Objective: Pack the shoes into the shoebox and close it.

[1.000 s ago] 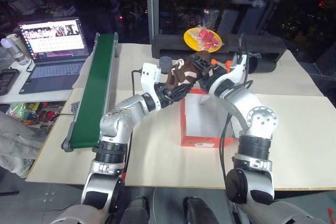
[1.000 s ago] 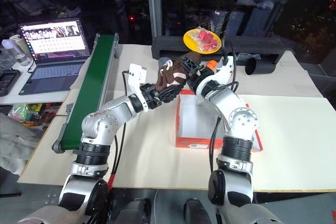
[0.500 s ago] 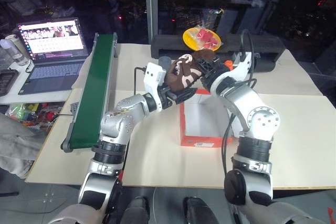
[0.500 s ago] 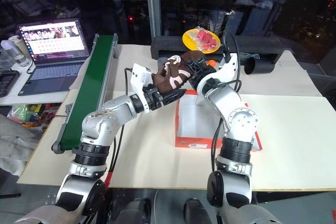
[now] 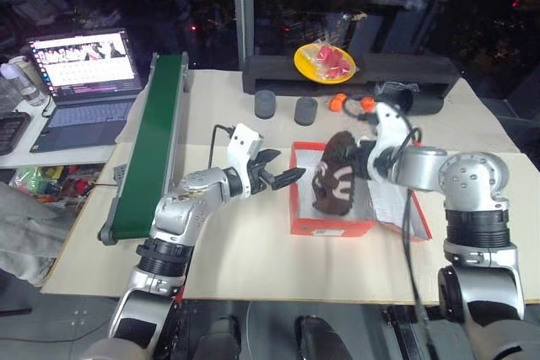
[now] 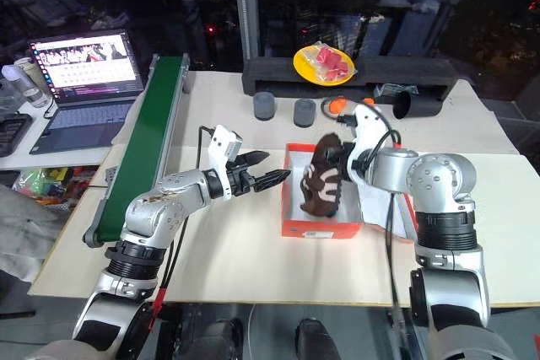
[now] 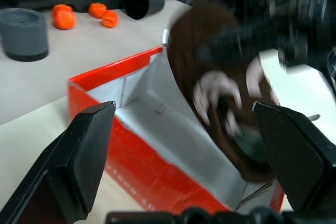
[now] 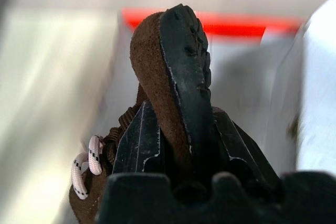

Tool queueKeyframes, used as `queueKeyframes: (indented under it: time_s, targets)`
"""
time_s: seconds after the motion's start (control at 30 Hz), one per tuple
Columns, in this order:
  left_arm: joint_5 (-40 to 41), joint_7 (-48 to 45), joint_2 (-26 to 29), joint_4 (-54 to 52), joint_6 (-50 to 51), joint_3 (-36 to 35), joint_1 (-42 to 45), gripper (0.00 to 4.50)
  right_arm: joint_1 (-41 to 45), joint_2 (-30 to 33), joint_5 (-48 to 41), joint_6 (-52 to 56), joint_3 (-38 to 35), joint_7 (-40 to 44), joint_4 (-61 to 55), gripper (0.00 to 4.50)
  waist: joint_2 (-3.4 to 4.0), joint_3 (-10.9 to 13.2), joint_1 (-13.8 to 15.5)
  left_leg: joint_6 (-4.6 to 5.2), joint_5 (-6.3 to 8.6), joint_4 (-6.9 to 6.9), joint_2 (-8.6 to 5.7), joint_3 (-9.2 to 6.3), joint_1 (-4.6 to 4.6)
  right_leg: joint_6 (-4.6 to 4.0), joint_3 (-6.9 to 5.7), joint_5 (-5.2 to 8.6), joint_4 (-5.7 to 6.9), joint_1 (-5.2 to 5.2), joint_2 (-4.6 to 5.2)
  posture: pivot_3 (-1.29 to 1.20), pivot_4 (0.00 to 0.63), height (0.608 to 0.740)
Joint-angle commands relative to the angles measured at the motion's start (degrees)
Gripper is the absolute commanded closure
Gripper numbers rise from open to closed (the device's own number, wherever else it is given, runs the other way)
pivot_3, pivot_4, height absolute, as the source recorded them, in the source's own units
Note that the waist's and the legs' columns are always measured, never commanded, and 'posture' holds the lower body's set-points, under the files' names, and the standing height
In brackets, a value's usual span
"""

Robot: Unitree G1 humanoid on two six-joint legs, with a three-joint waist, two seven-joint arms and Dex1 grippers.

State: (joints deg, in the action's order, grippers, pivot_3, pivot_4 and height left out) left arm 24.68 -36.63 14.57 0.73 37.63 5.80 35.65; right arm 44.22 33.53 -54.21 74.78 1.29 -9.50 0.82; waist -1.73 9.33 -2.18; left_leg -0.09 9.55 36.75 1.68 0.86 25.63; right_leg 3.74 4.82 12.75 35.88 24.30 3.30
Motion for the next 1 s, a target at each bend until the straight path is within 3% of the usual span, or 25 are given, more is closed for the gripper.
queueKeyframes:
  time_s: [0.03,0.2,0.37,0.47,0.7,0.83,0.9,1.0]
  targets:
    - [0.1,0.0,-0.4,-2.7,-1.0,-0.3,-0.2,0.01,-1.4,5.4,14.1,-5.1,15.5,10.3,1.9,3.54,-0.01,0.0,0.2,0.00,0.00,0.01,-0.01,0.00,0.00,0.02,-0.01,0.01,-0.01,-0.01,0.01,0.00,0.150,0.740]
    - [0.1,0.1,-0.6,-3.4,-0.8,-0.2,-0.9,0.01,-0.6,2.5,23.1,-11.5,19.8,17.8,8.6,3.54,-0.03,0.0,-0.1,0.00,0.00,0.04,0.01,-0.01,-0.06,0.02,-0.02,0.00,-0.02,-0.08,-0.02,0.00,0.150,0.740]
    - [-0.1,1.2,-1.0,-4.0,-0.2,-0.4,-1.9,0.00,-1.3,-1.4,28.4,-13.3,16.3,18.7,11.7,2.00,-0.07,0.0,-0.4,0.00,0.00,0.08,0.04,0.01,-0.22,0.02,0.01,0.00,0.02,-0.21,-0.04,0.00,0.150,0.740]
    - [0.2,1.8,-0.5,-3.2,-0.4,-2.0,-2.4,0.00,-1.9,-3.0,28.3,-10.2,11.7,17.6,6.6,0.96,-0.06,0.0,-0.2,0.00,0.00,0.13,0.03,0.02,-0.22,0.03,0.03,-0.01,0.06,-0.20,-0.03,0.00,0.150,0.740]
    - [-3.5,9.6,3.1,9.3,-6.7,-11.5,4.3,0.00,2.3,-4.9,27.8,4.3,-5.8,10.1,-16.7,0.96,0.04,0.0,0.0,0.00,0.00,0.12,0.02,-0.03,0.04,0.04,0.02,0.00,0.16,0.10,-0.03,0.00,0.150,0.740]
    - [-4.7,20.6,3.3,17.5,-12.2,-19.7,10.1,0.00,5.5,-6.7,28.6,4.6,-9.7,9.4,-24.0,0.96,0.03,0.0,0.2,-0.01,0.00,0.11,0.03,-0.10,0.00,0.04,-0.08,0.00,0.14,0.04,-0.03,0.00,0.150,0.740]
    - [-6.1,27.5,4.4,22.0,-15.7,-23.9,12.2,0.00,6.9,-9.2,25.5,0.3,-10.8,12.8,-27.8,0.96,0.03,0.0,0.1,-0.01,0.00,0.11,0.03,-0.10,0.01,0.04,-0.09,0.00,0.12,0.02,-0.01,0.00,0.150,0.740]
    - [-9.5,32.6,7.0,26.7,-18.2,-25.2,12.3,0.00,3.4,-13.4,13.1,-5.1,-11.9,25.5,-37.0,0.96,0.04,0.0,-0.4,-0.01,0.01,0.05,0.03,-0.09,0.00,0.05,-0.08,-0.01,0.13,0.06,-0.01,0.00,0.150,0.740]
